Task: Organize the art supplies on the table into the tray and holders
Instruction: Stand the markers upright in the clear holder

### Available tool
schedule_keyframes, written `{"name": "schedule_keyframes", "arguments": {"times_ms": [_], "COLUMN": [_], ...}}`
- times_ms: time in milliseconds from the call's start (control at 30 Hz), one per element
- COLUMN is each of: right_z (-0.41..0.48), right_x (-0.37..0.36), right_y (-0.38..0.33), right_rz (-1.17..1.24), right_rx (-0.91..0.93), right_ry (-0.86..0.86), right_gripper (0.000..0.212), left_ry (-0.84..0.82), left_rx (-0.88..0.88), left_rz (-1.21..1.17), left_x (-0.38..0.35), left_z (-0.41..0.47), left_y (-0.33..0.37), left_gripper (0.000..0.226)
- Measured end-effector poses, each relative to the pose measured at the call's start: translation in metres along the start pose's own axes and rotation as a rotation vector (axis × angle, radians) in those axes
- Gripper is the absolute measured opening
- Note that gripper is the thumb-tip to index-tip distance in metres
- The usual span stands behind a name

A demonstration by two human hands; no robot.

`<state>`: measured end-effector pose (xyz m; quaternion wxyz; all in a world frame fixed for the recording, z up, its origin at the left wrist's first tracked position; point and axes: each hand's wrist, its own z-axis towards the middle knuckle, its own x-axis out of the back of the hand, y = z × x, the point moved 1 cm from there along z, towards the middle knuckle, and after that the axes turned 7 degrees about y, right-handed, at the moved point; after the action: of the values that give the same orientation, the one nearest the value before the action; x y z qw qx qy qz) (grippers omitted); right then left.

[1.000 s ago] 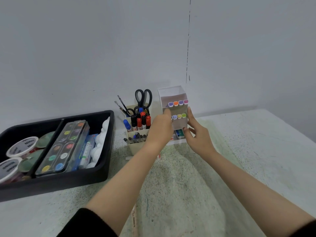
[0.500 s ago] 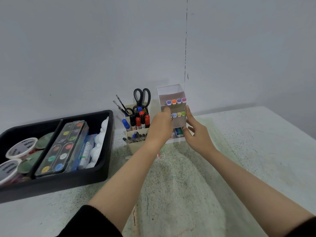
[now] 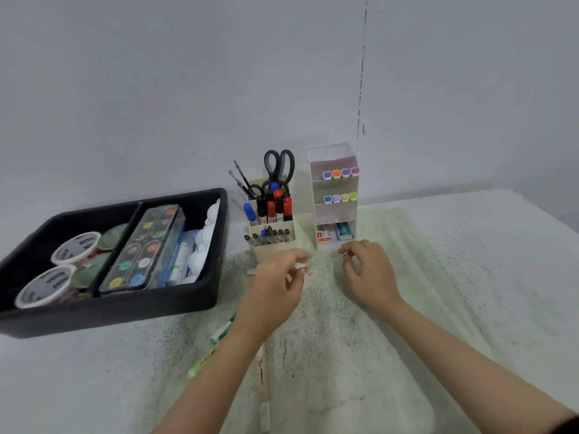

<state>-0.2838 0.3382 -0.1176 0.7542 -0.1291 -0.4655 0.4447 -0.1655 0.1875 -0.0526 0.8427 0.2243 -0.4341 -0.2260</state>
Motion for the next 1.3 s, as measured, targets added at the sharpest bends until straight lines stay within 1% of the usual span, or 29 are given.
{"name": "schedule_keyframes", "arguments": {"times_ms": [100,200,267,333,367,400,500,567,700,733,800,867,933,1000,1100,1300], "right_z": [-0.008,-0.008,-0.007,-0.006,-0.006,-0.005,-0.003,-0.007,-0.020,-0.022,-0.023,-0.022,-0.017,-0.009,0.004,0.028], "right_x": [-0.013,-0.028,-0.036,-0.040,-0.041,-0.042,-0.040,-0.035,-0.017,-0.011,0.003,0.020,0.037,0.052,0.069,0.079], "right_y": [-0.008,-0.021,-0.031,-0.038,-0.041,-0.044,-0.049,-0.051,-0.045,-0.044,-0.046,-0.050,-0.054,-0.057,-0.057,-0.045], "right_rz": [-0.086,-0.156,-0.195,-0.232,-0.234,-0.234,-0.256,-0.221,0.015,0.073,0.185,0.315,0.446,0.495,0.417,0.098], "right_rx": [0.086,0.125,0.149,0.173,0.171,0.160,0.148,0.150,0.065,0.051,0.005,-0.077,-0.148,-0.146,-0.043,0.248], "right_ry": [-0.110,-0.198,-0.225,-0.221,-0.209,-0.196,-0.211,-0.222,-0.198,-0.183,-0.129,-0.021,0.108,0.212,0.291,0.364], "right_gripper": [0.031,0.036,0.033,0.029,0.027,0.025,0.020,0.017,0.006,0.004,0.014,0.023,0.026,0.024,0.024,0.017], "left_ry": [0.029,0.004,-0.036,-0.087,-0.104,-0.122,-0.127,-0.127,-0.125,-0.113,-0.119,-0.172,-0.244,-0.264,-0.204,0.006], "left_rx": [0.091,0.208,0.214,0.200,0.204,0.215,0.230,0.204,0.139,0.139,0.178,0.206,0.262,0.340,0.381,0.304], "left_rz": [0.080,0.188,0.287,0.376,0.397,0.414,0.449,0.491,0.536,0.523,0.465,0.410,0.308,0.176,0.039,-0.162], "left_x": [0.010,0.020,0.025,0.029,0.030,0.030,0.030,0.030,0.027,0.025,0.023,0.024,0.024,0.022,0.023,0.034], "left_z": [-0.037,-0.066,-0.079,-0.087,-0.091,-0.094,-0.100,-0.101,-0.100,-0.100,-0.099,-0.095,-0.091,-0.086,-0.071,-0.032], "left_y": [-0.030,-0.051,-0.058,-0.058,-0.058,-0.058,-0.054,-0.051,-0.045,-0.045,-0.043,-0.035,-0.028,-0.023,-0.015,0.009], "left_gripper": [0.025,0.019,0.015,0.034,0.039,0.041,0.034,0.029,0.023,0.021,0.019,0.017,0.014,0.020,0.025,0.028]}}
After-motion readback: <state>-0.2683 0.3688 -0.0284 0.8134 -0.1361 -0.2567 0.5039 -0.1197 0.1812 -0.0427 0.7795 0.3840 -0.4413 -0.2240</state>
